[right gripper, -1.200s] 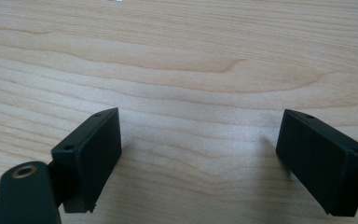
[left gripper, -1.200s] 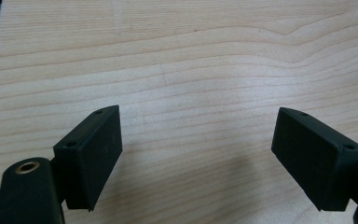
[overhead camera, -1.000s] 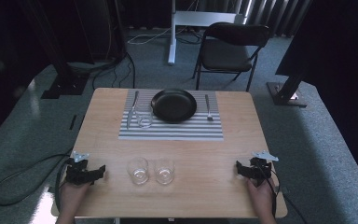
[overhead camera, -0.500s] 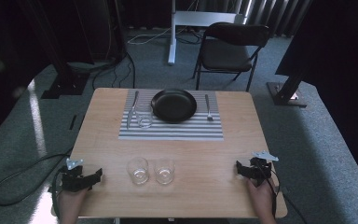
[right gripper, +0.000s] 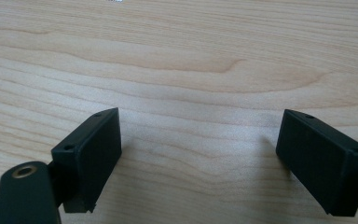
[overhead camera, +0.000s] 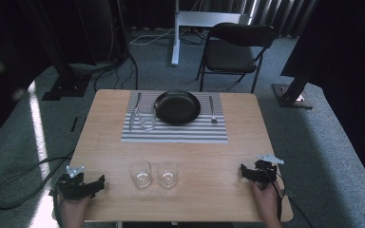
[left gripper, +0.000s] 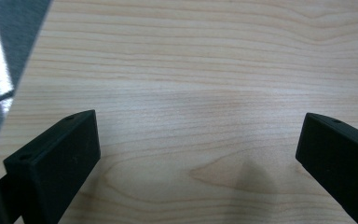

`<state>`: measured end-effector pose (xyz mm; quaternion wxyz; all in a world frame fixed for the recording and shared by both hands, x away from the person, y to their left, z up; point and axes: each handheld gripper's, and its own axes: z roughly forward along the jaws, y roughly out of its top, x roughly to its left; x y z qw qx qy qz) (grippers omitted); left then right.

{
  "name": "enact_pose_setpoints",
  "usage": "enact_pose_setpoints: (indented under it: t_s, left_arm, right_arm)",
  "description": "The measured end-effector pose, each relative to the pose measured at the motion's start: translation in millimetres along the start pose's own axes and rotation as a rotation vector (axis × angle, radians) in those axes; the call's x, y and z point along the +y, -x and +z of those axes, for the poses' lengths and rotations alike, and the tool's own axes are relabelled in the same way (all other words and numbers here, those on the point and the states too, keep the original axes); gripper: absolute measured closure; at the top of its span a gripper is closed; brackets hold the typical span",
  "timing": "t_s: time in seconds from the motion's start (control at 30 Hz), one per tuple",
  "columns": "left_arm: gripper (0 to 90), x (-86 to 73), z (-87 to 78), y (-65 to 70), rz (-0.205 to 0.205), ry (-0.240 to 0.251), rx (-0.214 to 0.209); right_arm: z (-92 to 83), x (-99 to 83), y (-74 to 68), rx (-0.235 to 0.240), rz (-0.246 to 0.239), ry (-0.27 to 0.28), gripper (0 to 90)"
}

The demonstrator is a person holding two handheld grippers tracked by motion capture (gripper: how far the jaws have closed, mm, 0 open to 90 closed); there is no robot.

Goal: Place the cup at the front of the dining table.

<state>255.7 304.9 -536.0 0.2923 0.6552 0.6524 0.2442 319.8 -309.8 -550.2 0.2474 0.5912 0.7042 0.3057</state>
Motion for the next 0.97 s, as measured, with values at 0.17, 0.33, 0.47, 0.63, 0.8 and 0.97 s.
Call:
enact_pose_setpoints:
  t_s: [0.17, 0.33, 0.47, 0.63, 0.8, 0.97]
  left_arm:
    - [0.1, -1.7, -2.3, 3.9, 0.018, -0.005, 0.008]
    - [0.1, -5.2, -2.4, 4.7, 0.027, -0.015, 0.027]
    - [0.2, -7.4, 1.1, 2.1, 0.032, -0.027, 0.077]
    - [0.2, -8.0, 2.8, 2.8, 0.059, -0.029, 0.123]
    - [0.2, -7.8, 3.0, -2.8, 0.033, -0.038, 0.12]
    - [0.2, -7.7, 3.6, -3.5, 0.025, -0.045, 0.101]
  right_arm:
    - [0.0, 0.0, 0.0, 0.0, 0.0, 0.0, 13.5]
    - [0.0, 0.0, 0.0, 0.0, 0.0, 0.0, 13.6]
    - [0.0, 0.0, 0.0, 0.0, 0.0, 0.0, 13.6]
    - [0.0, 0.0, 0.0, 0.0, 0.0, 0.0, 13.6]
    - [0.0, 0.0, 0.0, 0.0, 0.0, 0.0, 13.5]
    - [0.0, 0.1, 0.0, 0.0, 0.0, 0.0, 13.6]
